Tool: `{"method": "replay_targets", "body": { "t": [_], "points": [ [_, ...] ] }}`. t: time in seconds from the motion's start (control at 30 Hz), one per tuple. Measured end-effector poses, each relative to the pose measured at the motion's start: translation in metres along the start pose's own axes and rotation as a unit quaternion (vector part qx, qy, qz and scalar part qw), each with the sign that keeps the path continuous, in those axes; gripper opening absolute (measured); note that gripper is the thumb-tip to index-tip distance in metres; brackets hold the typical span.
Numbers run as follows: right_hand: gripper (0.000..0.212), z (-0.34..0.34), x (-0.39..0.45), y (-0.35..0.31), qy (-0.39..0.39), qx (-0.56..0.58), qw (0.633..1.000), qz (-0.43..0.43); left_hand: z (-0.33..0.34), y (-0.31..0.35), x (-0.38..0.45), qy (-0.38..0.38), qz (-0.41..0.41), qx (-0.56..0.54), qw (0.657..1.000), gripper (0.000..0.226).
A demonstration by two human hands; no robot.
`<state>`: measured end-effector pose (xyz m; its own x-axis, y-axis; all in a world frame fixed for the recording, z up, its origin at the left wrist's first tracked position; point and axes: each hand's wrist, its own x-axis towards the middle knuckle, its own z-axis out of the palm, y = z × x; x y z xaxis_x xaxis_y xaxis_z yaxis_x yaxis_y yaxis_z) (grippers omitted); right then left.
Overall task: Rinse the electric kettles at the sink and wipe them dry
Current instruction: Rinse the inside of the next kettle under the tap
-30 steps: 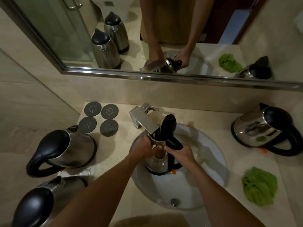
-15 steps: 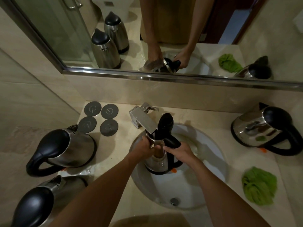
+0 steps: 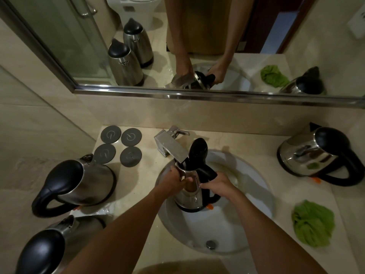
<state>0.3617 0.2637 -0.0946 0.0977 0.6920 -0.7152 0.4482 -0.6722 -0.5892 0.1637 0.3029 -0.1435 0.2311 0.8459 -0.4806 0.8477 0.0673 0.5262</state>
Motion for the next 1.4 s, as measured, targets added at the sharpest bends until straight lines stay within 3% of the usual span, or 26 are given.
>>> {"method": "replay_targets", "body": {
  "t": [1.4],
  "points": [
    [0.016, 0.006, -0.009, -0.01, 0.051, 0.018, 0.998, 0.037, 0.0, 0.002, -0.007, 0.005, -0.009, -0.063, 0.998, 0.064]
  ]
}}
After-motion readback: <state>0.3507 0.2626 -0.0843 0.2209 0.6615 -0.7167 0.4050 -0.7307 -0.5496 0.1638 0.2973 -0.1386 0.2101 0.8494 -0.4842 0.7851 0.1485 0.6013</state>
